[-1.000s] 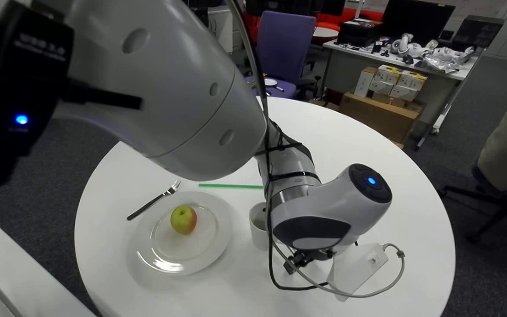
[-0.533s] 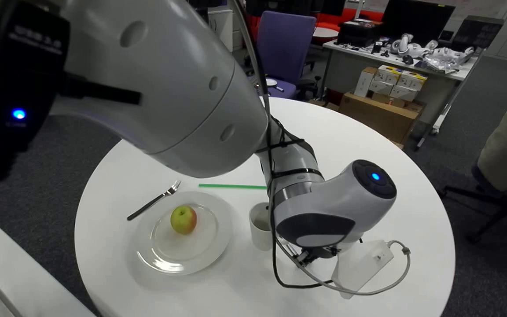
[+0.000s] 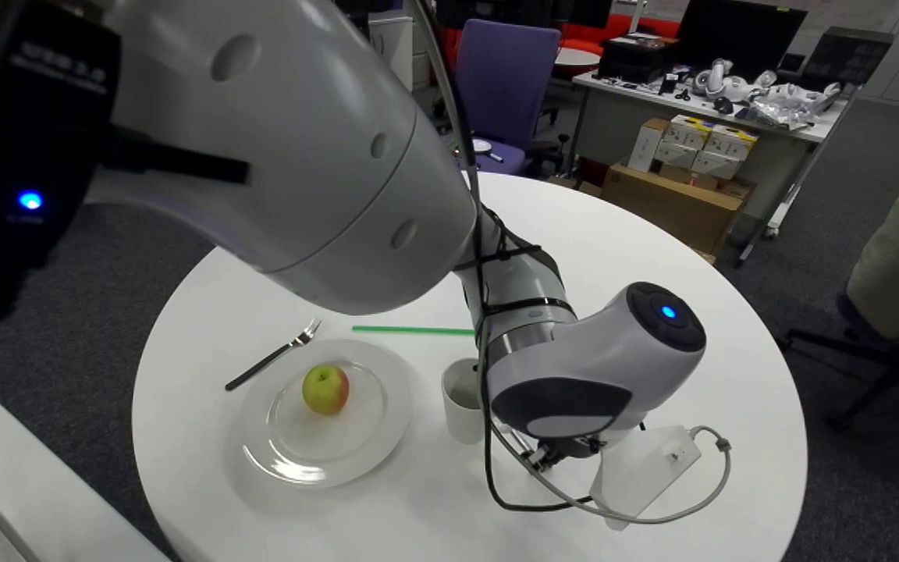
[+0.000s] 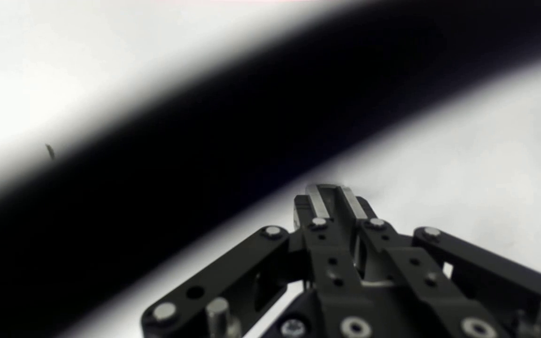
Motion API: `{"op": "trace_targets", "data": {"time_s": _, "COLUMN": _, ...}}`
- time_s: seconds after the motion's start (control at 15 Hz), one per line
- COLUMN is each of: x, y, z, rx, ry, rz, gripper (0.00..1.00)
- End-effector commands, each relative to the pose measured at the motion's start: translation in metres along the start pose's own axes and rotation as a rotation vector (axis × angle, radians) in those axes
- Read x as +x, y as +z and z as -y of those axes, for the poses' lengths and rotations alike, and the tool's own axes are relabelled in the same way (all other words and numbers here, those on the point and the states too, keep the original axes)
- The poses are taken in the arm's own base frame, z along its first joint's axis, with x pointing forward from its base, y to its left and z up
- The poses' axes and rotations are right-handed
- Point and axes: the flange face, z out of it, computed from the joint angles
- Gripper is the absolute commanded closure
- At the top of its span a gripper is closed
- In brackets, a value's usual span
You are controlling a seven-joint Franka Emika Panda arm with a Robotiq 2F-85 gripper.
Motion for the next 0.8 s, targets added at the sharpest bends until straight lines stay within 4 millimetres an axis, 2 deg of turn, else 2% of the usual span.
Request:
{"op": "trace_targets", "data": {"time_s": 0.0, "x": -0.008, "y": -0.006, "z": -0.004, "rx": -0.005, "ry": 0.023, "rz": 0.007, "gripper": 0.97}}
{"op": "trace_targets", "data": {"time_s": 0.73, "x": -0.082, "y": -0.006, "z": -0.013, "rx": -0.033, "ry": 0.271, "rz": 0.063, "gripper": 0.97}}
